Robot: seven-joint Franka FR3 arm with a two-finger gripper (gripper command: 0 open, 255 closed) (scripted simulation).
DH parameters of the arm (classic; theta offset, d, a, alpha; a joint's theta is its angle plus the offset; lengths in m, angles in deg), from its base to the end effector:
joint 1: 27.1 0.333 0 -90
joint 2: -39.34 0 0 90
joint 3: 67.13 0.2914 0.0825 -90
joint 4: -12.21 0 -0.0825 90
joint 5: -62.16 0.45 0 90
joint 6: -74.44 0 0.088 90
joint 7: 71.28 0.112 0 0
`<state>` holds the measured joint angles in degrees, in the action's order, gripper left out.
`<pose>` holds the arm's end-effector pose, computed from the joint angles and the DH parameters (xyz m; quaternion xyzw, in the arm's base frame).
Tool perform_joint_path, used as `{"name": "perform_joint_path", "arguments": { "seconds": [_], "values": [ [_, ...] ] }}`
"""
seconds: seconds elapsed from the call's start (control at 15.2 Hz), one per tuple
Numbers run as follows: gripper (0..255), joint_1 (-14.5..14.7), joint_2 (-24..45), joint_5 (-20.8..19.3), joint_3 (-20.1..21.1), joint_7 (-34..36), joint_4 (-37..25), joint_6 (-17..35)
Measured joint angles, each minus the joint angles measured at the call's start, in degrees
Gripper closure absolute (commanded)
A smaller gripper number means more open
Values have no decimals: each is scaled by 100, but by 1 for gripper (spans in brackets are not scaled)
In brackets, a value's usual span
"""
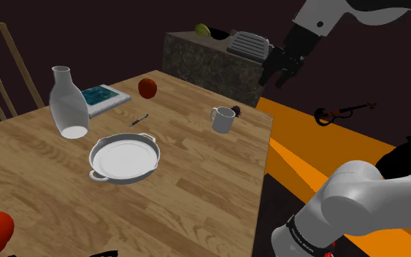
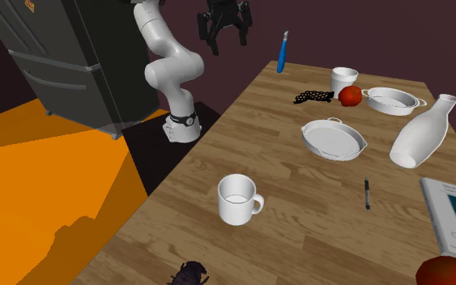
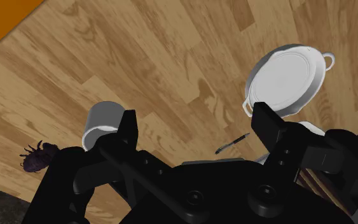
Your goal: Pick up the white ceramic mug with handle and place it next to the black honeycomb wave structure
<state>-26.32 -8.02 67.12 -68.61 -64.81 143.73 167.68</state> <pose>0.3854 0.0022 0.6227 -0.9938 0.0579 -0.0760 0.0569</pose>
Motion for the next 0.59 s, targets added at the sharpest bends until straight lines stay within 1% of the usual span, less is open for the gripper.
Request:
{"name": "perform_joint_path", "arguments": {
  "seconds": [0.07, 0.26, 0.59],
  "values": [
    [0, 0, 0, 0, 0, 0, 0, 0],
    [0, -44, 246, -98, -121, -158, 71, 262],
    [0, -130, 904, -280, -377, -493, 240, 973]
  ]
}}
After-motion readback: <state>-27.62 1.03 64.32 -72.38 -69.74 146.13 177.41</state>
